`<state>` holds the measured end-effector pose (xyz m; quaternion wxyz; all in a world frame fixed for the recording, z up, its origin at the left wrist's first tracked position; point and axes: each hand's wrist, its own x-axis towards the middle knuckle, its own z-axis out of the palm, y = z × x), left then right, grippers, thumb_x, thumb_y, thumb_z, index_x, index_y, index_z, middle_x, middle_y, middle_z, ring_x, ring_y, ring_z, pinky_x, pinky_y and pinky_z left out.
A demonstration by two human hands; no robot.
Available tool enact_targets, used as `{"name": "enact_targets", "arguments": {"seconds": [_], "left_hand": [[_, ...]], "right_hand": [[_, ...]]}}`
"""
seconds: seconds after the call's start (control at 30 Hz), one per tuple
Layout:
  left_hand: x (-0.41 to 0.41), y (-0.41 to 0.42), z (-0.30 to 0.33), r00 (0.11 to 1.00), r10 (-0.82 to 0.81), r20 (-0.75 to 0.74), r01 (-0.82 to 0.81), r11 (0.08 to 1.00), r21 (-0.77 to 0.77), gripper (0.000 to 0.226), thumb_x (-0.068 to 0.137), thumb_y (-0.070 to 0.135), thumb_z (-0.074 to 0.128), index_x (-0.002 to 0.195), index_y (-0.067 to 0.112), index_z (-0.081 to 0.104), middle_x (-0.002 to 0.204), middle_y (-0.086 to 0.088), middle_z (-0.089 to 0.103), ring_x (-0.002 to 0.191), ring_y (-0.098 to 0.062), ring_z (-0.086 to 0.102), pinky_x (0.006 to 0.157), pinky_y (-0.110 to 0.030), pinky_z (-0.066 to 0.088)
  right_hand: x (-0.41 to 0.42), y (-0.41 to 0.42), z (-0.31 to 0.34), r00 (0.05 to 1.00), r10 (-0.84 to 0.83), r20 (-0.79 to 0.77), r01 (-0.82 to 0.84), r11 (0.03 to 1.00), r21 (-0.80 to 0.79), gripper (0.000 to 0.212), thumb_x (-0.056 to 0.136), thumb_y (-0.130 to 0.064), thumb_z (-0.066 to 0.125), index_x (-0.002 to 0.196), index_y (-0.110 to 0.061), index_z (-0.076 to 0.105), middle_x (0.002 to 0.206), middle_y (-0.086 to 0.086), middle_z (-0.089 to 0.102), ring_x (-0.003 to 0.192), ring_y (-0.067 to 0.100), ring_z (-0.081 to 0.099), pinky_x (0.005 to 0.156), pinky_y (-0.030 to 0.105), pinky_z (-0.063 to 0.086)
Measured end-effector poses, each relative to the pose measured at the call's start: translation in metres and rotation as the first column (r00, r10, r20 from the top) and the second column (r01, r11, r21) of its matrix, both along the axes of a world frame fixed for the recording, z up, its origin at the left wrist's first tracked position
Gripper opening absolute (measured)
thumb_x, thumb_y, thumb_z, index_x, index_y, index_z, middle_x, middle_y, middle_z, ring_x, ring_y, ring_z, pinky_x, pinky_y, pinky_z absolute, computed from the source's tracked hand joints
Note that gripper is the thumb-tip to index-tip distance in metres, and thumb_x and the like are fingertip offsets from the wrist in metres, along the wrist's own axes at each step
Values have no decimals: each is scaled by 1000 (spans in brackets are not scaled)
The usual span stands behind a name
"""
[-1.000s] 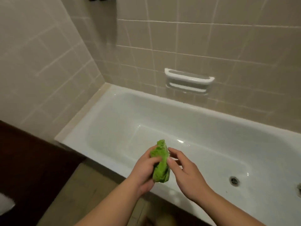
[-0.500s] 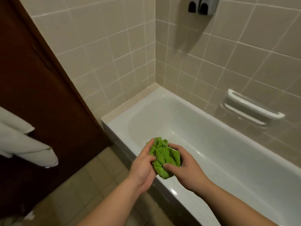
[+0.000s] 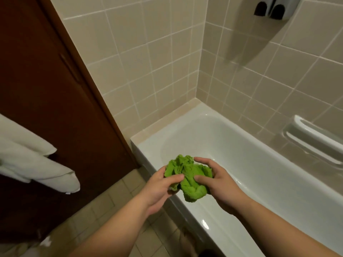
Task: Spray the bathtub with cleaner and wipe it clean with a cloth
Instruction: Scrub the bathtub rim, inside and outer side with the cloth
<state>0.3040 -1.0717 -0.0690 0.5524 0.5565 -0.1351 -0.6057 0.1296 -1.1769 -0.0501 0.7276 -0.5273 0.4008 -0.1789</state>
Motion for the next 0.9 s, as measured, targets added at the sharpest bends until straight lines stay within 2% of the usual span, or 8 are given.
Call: {"name": "enact_targets", "arguments": {"seconds": [0.23,0.37,0.43,0.53,0.63,0.73,0.8,0.9], "left_hand": [[56,-63,4,997,76,25,-78,996,51,66,76,11,87,133,8,52,122,-15,72,115,-37,69,106,-63,48],[84,-89,9,988,145,56,-149,986,74,66,78,10,85,133,27,52,119,-2,75,110,-28,72,100,-59,53],[98,-101,8,986,153,70,-159,983,89,61,82,8,84,131,30,55,117,-1,76,107,-26,74,93,-54,57],[122,-122,4,992,81,100,-92,990,109,51,85,10,82,128,23,59,114,-3,77,103,-25,75,83,-46,61],[151,-149,-5,996,-20,92,6,989,150,47,87,21,82,129,23,61,117,-2,76,107,-25,74,96,-53,57],[181,-181,-19,994,-108,12,103,973,208,23,102,19,61,124,19,67,117,-10,75,110,-29,72,98,-56,56],[199,-200,-31,983,-181,-23,182,955,233,28,104,13,50,122,21,69,117,-14,74,111,-32,71,96,-56,57],[218,-224,-44,939,-343,-33,342,916,208,32,101,7,54,125,23,68,122,-18,71,113,-36,70,98,-62,54]], "right_hand": [[64,-60,2,999,-26,-24,26,1000,14,48,93,4,67,129,-28,64,106,11,76,95,32,76,86,50,62],[97,-85,6,995,2,-103,-10,997,-81,53,94,-1,66,133,-36,58,103,8,76,90,26,77,84,45,63],[113,-94,7,986,-5,-168,-18,990,-138,54,94,-3,64,132,-40,56,98,6,75,85,22,76,80,43,63],[140,-108,5,978,-50,-205,29,994,-107,47,95,-5,55,125,-40,62,100,1,75,87,17,75,83,42,63],[164,-125,-4,974,-76,-213,59,994,-87,46,92,-15,59,128,-42,61,112,-4,72,95,10,73,87,42,62],[179,-139,-19,951,-37,-306,-13,987,-159,76,71,-40,75,142,-49,49,130,-11,56,112,4,63,99,33,56],[188,-145,-30,930,-25,-367,-59,975,-213,98,60,-53,87,147,-50,42,131,-15,45,119,0,55,102,26,52],[201,-148,-43,914,-46,-403,-64,965,-256,119,51,-59,97,151,-57,32,131,-19,38,121,-8,48,100,13,46]]}}
